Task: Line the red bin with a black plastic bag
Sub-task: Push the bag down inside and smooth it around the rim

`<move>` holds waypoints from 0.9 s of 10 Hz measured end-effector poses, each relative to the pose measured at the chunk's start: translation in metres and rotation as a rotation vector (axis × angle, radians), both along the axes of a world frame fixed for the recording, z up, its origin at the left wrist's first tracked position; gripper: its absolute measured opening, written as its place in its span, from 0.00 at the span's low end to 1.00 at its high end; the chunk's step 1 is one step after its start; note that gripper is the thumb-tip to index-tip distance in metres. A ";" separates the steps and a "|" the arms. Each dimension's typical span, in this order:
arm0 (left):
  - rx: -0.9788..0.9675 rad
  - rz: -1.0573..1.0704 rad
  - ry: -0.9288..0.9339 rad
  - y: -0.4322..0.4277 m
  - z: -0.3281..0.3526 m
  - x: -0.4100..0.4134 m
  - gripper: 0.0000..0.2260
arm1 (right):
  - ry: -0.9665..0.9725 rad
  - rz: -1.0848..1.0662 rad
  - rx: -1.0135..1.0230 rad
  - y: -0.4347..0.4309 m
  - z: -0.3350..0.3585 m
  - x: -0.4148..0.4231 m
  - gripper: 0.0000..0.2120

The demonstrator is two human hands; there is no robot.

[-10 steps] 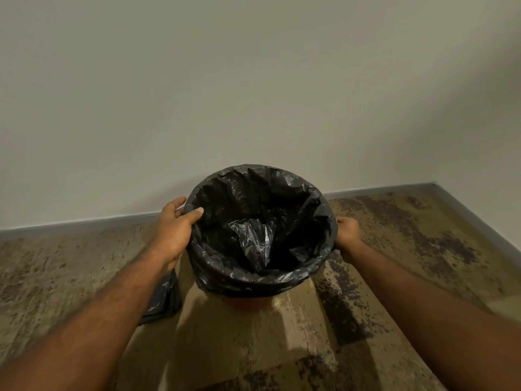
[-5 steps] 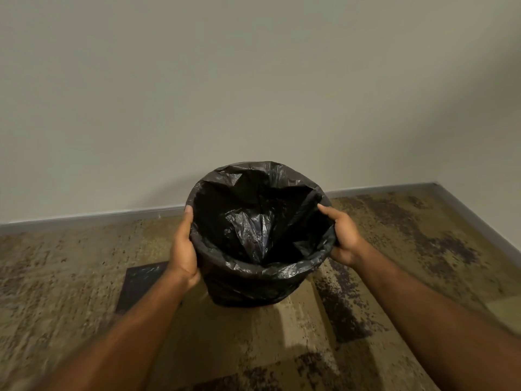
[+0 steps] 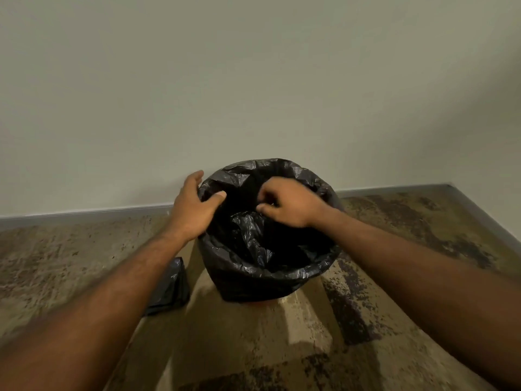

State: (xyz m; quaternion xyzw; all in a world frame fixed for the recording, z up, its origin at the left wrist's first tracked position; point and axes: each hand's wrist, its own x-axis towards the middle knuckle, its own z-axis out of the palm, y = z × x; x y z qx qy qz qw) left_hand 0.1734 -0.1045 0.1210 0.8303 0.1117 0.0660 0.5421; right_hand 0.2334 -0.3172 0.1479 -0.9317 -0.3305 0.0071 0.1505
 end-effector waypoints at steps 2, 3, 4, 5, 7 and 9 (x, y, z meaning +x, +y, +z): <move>0.389 -0.141 -0.160 -0.009 -0.003 -0.005 0.29 | 0.370 0.110 -0.904 0.055 -0.104 0.026 0.41; 0.694 -0.271 -0.025 -0.005 -0.007 -0.004 0.33 | 0.485 0.107 -1.053 0.066 -0.143 0.032 0.39; 0.899 -0.355 0.078 -0.005 -0.009 -0.005 0.33 | 0.580 0.076 -1.011 0.061 -0.162 0.028 0.41; 0.993 -0.389 0.108 -0.003 -0.010 -0.008 0.33 | 0.559 -0.103 -0.776 0.041 -0.171 0.028 0.24; 1.171 -0.449 0.202 -0.009 0.002 -0.006 0.36 | 0.727 -0.183 -0.750 0.046 -0.159 0.053 0.23; 1.299 -0.822 0.019 -0.050 0.006 0.045 0.26 | 0.495 0.202 -1.017 0.039 -0.117 0.061 0.33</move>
